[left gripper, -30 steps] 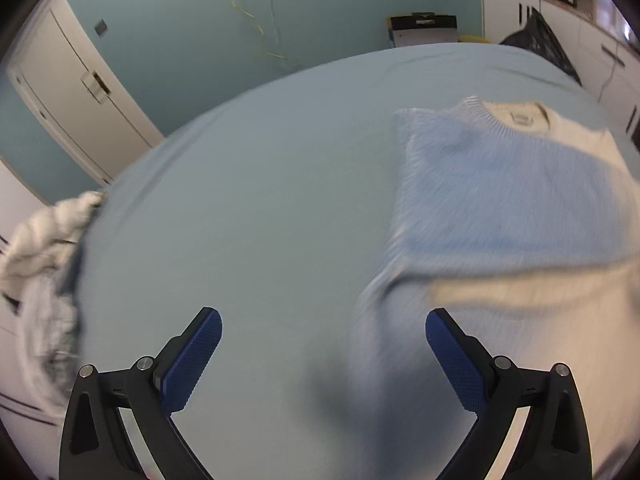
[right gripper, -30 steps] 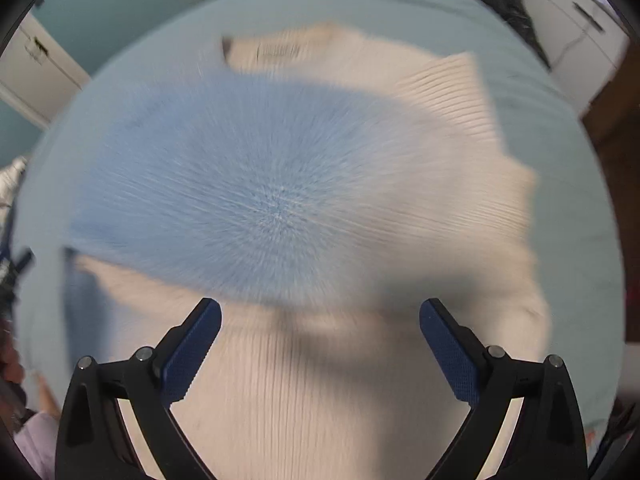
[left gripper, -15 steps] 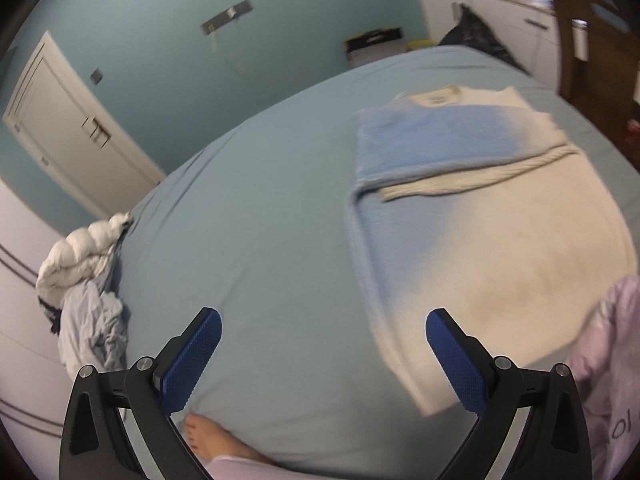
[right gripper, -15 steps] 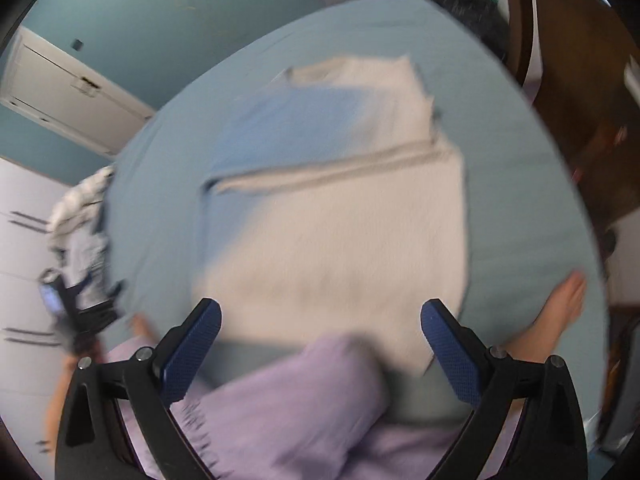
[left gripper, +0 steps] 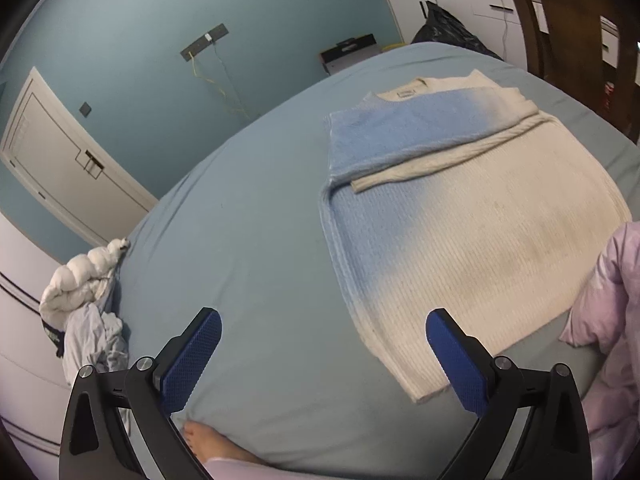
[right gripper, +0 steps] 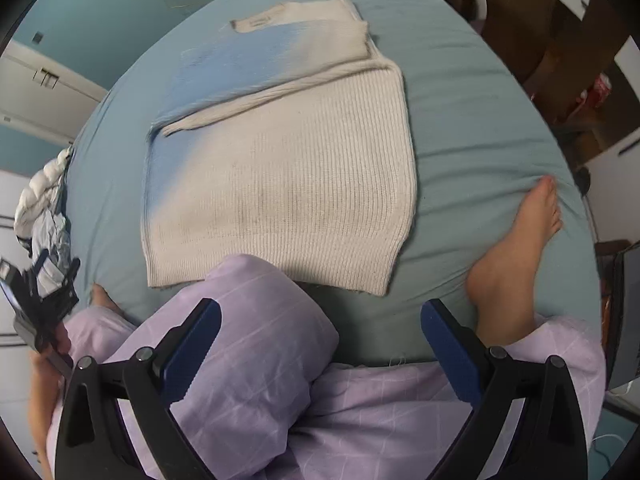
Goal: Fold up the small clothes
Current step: 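Move the left gripper to the sweater hem and grasp it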
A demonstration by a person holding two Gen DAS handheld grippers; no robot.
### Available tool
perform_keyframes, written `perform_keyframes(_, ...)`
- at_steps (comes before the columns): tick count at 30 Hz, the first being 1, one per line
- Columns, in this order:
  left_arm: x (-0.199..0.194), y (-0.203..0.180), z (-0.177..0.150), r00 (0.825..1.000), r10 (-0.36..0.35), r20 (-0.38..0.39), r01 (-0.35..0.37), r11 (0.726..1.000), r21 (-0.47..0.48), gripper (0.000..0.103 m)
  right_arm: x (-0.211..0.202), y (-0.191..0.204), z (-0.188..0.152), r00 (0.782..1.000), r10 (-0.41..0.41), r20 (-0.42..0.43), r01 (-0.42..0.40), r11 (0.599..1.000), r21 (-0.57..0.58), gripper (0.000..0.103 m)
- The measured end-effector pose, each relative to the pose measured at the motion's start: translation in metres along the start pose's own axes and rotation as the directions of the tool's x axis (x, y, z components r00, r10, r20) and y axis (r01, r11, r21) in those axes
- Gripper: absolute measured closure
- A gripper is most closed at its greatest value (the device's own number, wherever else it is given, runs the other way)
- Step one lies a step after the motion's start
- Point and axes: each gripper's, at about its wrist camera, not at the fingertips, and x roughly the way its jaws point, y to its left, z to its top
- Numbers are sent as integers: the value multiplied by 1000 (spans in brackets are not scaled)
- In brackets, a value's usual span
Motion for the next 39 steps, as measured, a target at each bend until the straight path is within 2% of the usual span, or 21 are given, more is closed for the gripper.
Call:
perform_keyframes(3,8,2,1,999,-34,-38,33,999,-41,0,9,-11,2,999,29,-45,-28,999,35,5)
perform_keyframes(5,16,4,1,994,-79,-74,73,994,-78,0,14,-18,6,998,19,-58,-16,999,49,5)
perform_keyframes(7,26,5,2,982,-146,-116,131,983,-127,0,11,-20,4,999,2,-52,0,999,46,5)
perform_keyframes(9,40,7,1,960,-228,-161,198,963,-184,0,9,-20,4,999,-7,-49,9,999,36,5)
perform_keyframes(10,50,7,1,942,-278,-190,235,947,-219,0,12,-21,6,998,-8,-57,10,999,37,5)
perform_keyframes(12,73,8,-5,890,-380,-252,300,904,-306,0,20,-22,8,997,0,-73,3,999,46,5)
perform_keyframes(13,89,9,-10,856,-429,-288,320,878,-356,0,22,-22,9,997,2,-80,2,999,46,5)
perform_keyframes(14,101,8,-15,836,-449,-315,320,866,-385,0,24,-21,8,996,1,-87,3,999,43,5)
perform_keyframes(16,126,7,-26,803,-469,-369,300,852,-430,0,28,-18,9,995,-2,-99,5,1000,30,5)
perform_keyframes(19,166,1,-47,736,-496,-460,261,836,-484,0,38,-14,12,992,-15,-123,17,1000,16,5)
perform_keyframes(20,179,-4,-56,705,-514,-490,255,827,-501,0,41,-13,13,991,-19,-131,21,1000,16,5)
perform_keyframes(22,195,-13,-67,663,-534,-525,256,820,-512,0,50,-12,15,988,-30,-153,33,999,16,5)
perform_keyframes(23,201,-20,-72,645,-539,-542,261,822,-506,0,53,-13,16,986,-34,-162,38,999,19,5)
perform_keyframes(24,205,-26,-75,636,-537,-554,267,827,-495,0,57,-13,17,985,-38,-170,42,999,24,5)
perform_keyframes(28,216,-52,-84,624,-486,-612,273,869,-412,0,73,-20,21,977,-40,-210,53,997,58,5)
perform_keyframes(29,217,-60,-86,635,-453,-626,269,889,-370,0,77,-22,22,975,-37,-220,54,996,72,5)
perform_keyframes(31,212,-67,-84,667,-414,-619,258,908,-330,0,85,-27,24,971,-28,-237,55,993,105,5)
perform_keyframes(32,211,-69,-82,672,-409,-617,257,911,-323,0,88,-29,24,970,-23,-243,52,992,115,5)
perform_keyframes(35,210,-64,-79,664,-437,-607,254,895,-367,1,92,-28,26,967,-24,-253,54,992,114,5)
perform_keyframes(38,202,-59,-73,674,-443,-591,262,892,-368,14,93,-25,25,967,-34,-254,59,994,92,5)
perform_keyframes(39,198,-60,-70,681,-444,-583,277,892,-357,25,93,-25,24,966,-29,-255,54,994,90,5)
